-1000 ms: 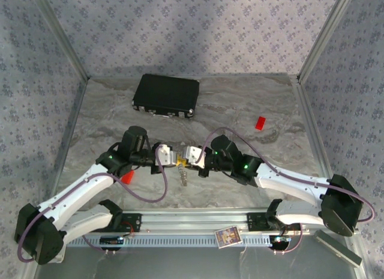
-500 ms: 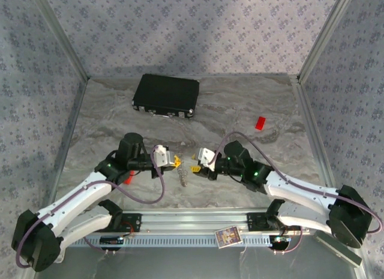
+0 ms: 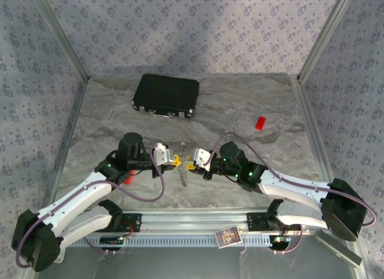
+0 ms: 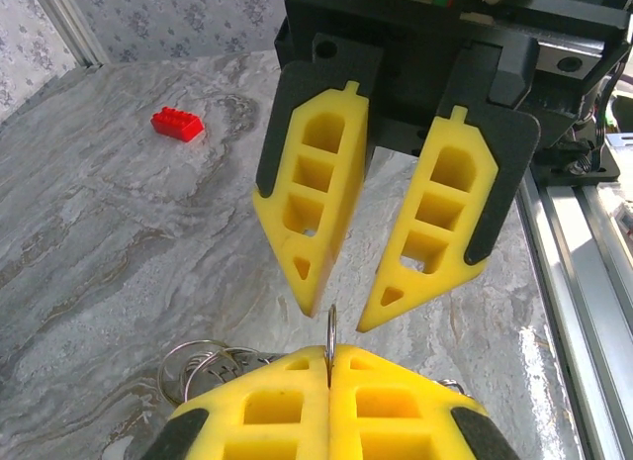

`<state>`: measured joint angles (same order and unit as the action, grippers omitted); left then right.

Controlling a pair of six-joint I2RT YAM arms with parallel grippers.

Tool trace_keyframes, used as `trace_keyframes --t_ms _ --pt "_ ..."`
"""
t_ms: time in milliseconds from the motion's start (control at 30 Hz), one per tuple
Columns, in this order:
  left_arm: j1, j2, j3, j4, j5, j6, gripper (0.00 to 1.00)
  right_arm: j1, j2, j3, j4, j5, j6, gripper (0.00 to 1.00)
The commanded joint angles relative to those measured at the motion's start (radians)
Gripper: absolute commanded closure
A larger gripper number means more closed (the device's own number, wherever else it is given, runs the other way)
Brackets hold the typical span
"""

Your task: Put the keys on the keyring

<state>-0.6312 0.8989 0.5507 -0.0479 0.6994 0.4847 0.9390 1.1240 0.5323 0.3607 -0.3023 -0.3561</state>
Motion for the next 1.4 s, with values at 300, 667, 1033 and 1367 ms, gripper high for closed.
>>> trace_keyframes --t_ms 300,667,1033,1367 --pt "-0.013 -0.016 -0.009 0.052 0.057 0.009 1.0 0.014 0.025 0.06 0.037 -0.035 -0.008 0.81" --pt "-0.013 -0.033 -0.002 0.036 0.011 0.004 0.65 0.021 0.031 0.076 0.011 -0.028 -0.037 1.0" --pt "-0.013 -0.361 -0.04 -0.068 -0.472 -0.415 0.32 0.039 0.019 0.079 -0.004 0.067 -0.067 1.0" --pt "-0.013 -0.242 0.161 -0.406 -0.726 -1.35 0.43 0.077 0.024 0.098 0.016 0.203 -0.099 1.0"
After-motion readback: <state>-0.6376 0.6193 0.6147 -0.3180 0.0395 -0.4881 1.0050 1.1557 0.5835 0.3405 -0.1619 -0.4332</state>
